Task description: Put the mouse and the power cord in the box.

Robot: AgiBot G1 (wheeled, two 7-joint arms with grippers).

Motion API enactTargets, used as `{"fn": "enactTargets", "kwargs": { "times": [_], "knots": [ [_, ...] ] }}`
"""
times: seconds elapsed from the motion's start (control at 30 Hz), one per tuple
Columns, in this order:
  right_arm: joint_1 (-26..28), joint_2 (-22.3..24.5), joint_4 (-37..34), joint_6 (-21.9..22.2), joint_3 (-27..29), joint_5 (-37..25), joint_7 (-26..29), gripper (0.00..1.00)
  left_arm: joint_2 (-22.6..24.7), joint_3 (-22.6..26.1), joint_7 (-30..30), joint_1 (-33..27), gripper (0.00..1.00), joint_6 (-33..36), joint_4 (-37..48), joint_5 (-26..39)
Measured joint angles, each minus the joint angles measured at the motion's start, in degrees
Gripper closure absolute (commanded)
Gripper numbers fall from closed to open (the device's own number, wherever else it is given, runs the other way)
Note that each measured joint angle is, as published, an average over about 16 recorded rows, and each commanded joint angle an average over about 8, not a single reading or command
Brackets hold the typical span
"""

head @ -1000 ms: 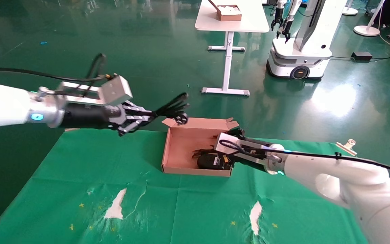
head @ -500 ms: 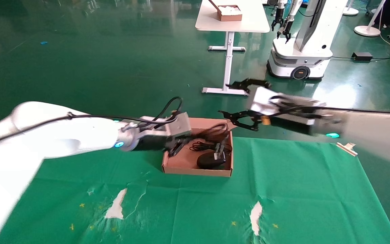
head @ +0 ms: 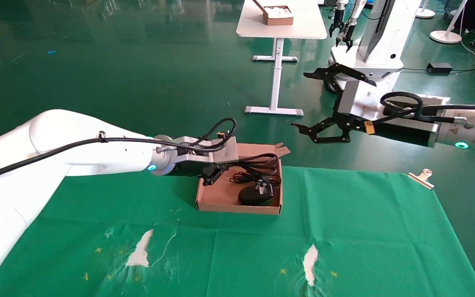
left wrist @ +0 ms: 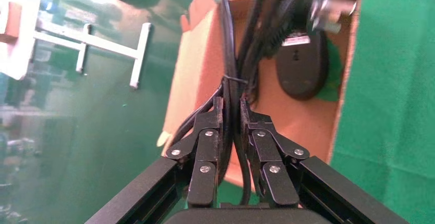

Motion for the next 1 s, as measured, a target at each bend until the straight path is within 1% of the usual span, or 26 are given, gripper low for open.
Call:
{"fn": "enactTargets", "kwargs": {
  "times": [0.2,0.4,1.0],
  "knots": [
    [-0.6,0.3,0.9,0.2,0.1,0.3,0.9,0.00,-0.9,-0.8,-0.1,0.7,0.00,0.8,-0.8,-1.0],
    [-2.8,1.4,3.8,0.1,0.6,1.7,4.0,0.00,-3.4,-3.2,-0.7,3.0,0.00,2.9,-3.4,-4.2],
    [-14.0,8.5,21.2,-3.8,3.4,9.2,21.7,0.00,-16.0,-14.1,-4.9,14.4,0.00,13.7,-17.6,-20.2]
  ]
}}
